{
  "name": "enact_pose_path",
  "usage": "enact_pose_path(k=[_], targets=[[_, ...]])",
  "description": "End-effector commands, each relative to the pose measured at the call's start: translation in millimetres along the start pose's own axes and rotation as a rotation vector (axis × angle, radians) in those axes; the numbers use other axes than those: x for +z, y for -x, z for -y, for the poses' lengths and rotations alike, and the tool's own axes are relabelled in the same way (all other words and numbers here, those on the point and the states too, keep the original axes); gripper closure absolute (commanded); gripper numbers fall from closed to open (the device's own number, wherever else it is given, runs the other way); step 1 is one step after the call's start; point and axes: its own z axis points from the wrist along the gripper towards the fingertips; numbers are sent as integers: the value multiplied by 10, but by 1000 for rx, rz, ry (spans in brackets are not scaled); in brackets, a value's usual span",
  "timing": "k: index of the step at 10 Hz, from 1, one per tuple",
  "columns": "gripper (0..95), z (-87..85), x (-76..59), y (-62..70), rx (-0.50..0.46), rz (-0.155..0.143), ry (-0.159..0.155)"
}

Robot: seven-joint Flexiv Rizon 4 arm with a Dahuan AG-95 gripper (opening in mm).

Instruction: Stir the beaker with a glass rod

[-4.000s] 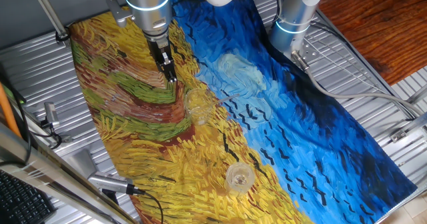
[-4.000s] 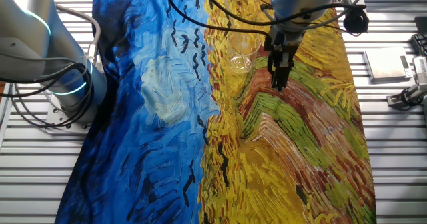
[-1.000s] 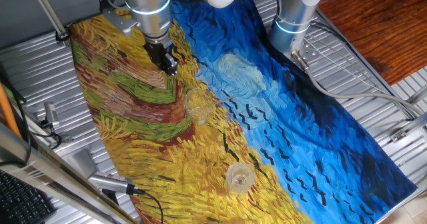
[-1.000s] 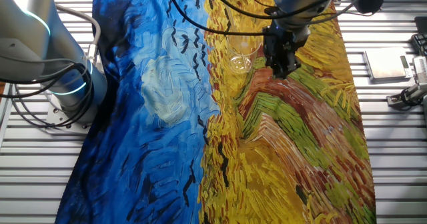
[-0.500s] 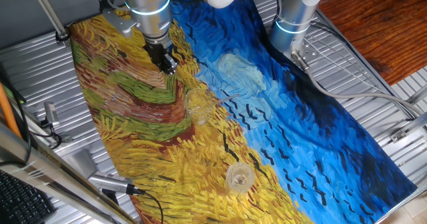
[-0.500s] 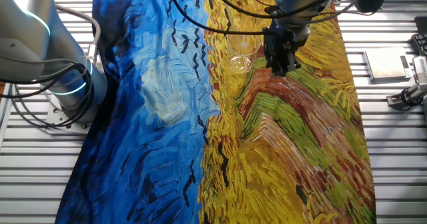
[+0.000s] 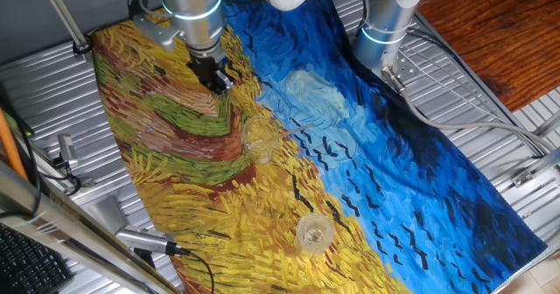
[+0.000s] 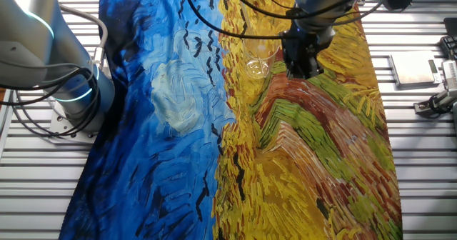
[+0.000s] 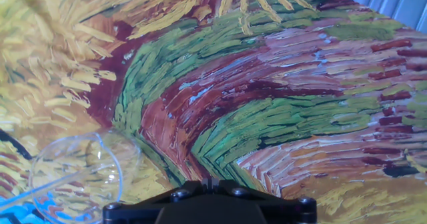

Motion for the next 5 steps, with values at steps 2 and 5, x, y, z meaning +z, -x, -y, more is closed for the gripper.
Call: enact_pose_path(k=[2, 5], targets=[[950, 0, -2, -5, -43, -3, 5], [950, 0, -2, -5, -93, -1, 11]])
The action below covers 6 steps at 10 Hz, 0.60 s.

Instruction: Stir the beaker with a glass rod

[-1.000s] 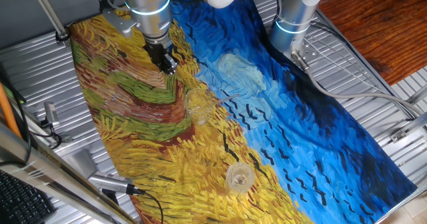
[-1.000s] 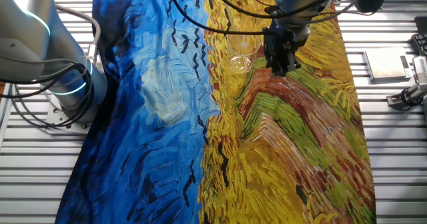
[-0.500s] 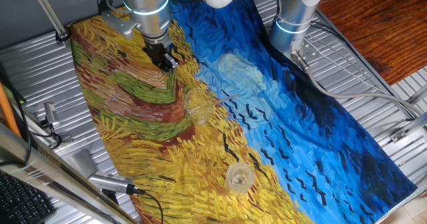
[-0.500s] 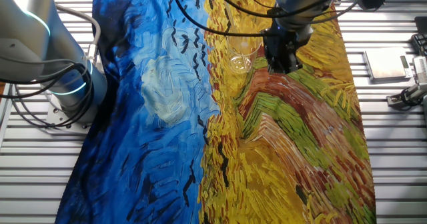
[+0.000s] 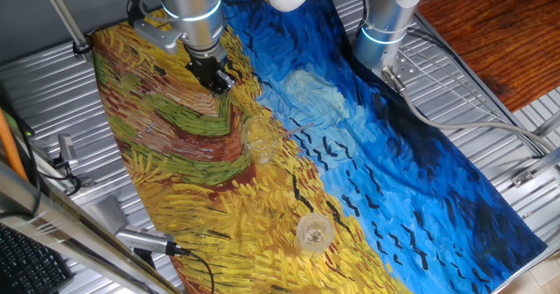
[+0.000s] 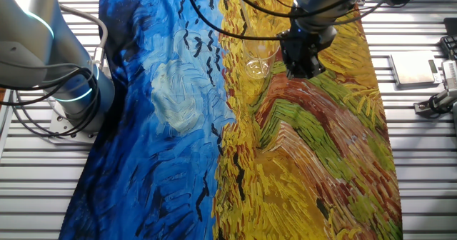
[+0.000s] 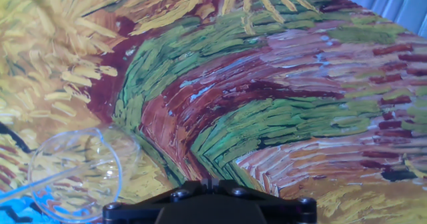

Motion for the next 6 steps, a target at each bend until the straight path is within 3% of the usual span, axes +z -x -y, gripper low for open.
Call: enact_pose_path(k=[1, 6], targets=[[950, -3, -1, 0, -19, -1, 2], [950, -3, -1, 0, -16, 6, 7]])
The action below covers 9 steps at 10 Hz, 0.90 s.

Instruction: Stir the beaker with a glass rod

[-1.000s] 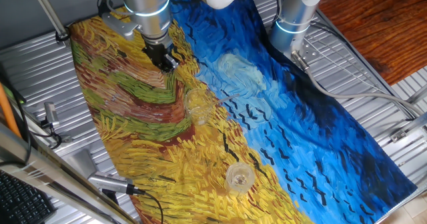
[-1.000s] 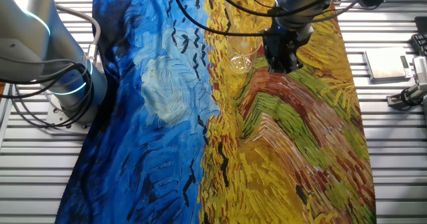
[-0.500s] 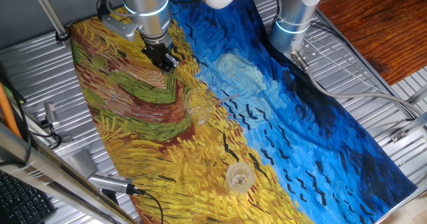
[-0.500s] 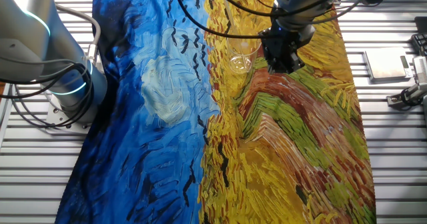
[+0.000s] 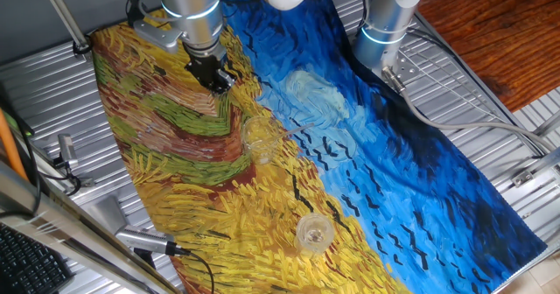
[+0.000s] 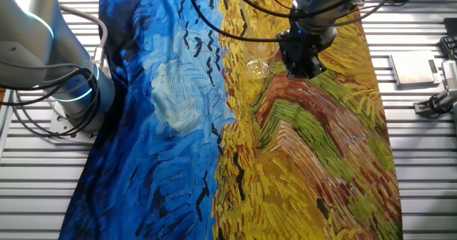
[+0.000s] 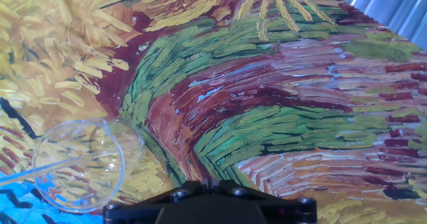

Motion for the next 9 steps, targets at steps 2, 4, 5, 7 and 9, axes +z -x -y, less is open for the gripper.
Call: enact_pose_path(k=[2, 4, 5, 7, 9], targets=[[950, -21, -18, 0, 1, -1, -3], [950, -104, -42, -11, 17, 0, 9], [950, -165, -42, -34, 24, 5, 22], [760, -285, -36, -65, 37, 8, 38], [760, -455, -34, -111, 57, 10, 50]])
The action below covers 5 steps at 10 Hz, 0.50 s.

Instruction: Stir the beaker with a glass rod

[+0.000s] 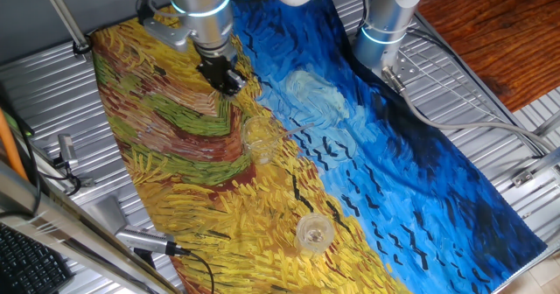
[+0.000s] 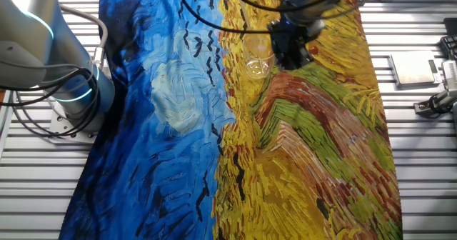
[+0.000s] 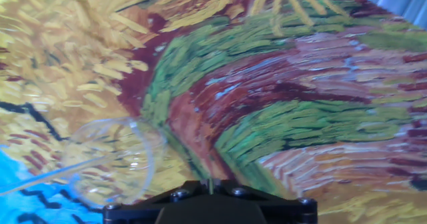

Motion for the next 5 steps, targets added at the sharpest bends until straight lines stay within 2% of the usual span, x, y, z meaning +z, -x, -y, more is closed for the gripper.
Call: enact_pose_path(k=[1, 2, 3, 5], targets=[[760, -115, -2, -37, 17, 2, 6], [760, -194, -11, -62, 27, 1, 8], [760, -210, -25, -59, 15, 1, 20], [760, -211, -29, -58, 23, -1, 23]])
